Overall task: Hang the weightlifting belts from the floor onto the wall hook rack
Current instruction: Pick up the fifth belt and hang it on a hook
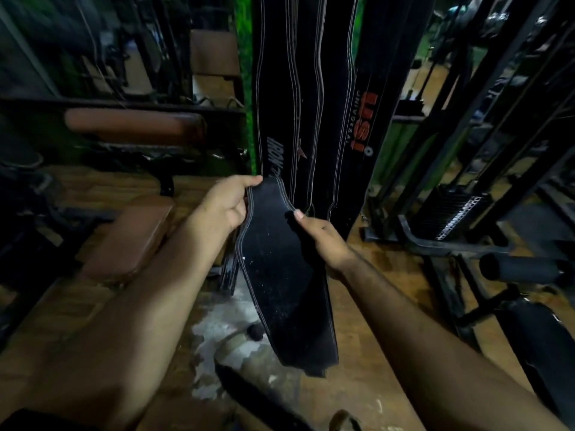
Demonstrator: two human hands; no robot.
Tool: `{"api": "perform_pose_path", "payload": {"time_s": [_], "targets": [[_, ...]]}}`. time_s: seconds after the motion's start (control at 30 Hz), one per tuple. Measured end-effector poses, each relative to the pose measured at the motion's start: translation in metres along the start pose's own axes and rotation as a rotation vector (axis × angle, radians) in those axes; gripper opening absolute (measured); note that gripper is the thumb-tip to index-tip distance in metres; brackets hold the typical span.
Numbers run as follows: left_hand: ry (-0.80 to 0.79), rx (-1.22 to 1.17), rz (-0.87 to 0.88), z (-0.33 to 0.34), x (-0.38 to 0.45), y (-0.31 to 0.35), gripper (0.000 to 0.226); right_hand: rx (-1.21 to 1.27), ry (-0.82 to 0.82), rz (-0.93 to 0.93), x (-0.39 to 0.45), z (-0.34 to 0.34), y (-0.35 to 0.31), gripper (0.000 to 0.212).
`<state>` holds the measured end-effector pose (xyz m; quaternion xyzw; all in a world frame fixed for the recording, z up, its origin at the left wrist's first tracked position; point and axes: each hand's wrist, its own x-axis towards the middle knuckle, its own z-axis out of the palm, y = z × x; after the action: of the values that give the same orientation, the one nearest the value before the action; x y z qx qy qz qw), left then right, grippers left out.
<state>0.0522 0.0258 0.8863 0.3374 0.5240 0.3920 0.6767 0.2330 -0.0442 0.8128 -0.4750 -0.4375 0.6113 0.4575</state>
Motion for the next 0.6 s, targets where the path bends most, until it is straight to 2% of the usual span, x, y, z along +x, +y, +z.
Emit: {"api": "perform_pose_path", "payload": {"time_s": [0.07,0.13,0.17,0.3,0.4,0.53,0.6], "targets": [[-0.005,-0.043,0.163,-0.01,0.002,-0.001,0.007,-0.014,-0.032,0.076,0.006,0.009,-0.012,0.066],[-0.03,-0.033,0.32,-0.017,-0.005,0.001,0.022,-0.018,-0.024,0.078,0.019,0.023,-0.03,0.082],[-0.056,-0.019,0.381,-0.019,-0.01,0.001,0.023,-0.007,-0.013,0.056,0.023,0.031,-0.043,0.083],[-0.206,0.054,0.494,-0.026,-0.032,-0.004,0.025,0.133,0.029,-0.003,0.036,0.062,-0.099,0.053],[-0.301,0.162,0.462,-0.037,-0.038,-0.009,0.029,0.113,0.096,-0.073,0.045,0.073,-0.119,0.012],[-0.352,0.153,0.39,-0.052,-0.035,0.014,0.033,0.036,0.112,-0.193,0.047,0.075,-0.124,0.016],[-0.299,0.115,0.386,-0.052,-0.031,0.039,0.055,0.043,0.084,-0.256,0.045,0.079,-0.127,0.01]]}}
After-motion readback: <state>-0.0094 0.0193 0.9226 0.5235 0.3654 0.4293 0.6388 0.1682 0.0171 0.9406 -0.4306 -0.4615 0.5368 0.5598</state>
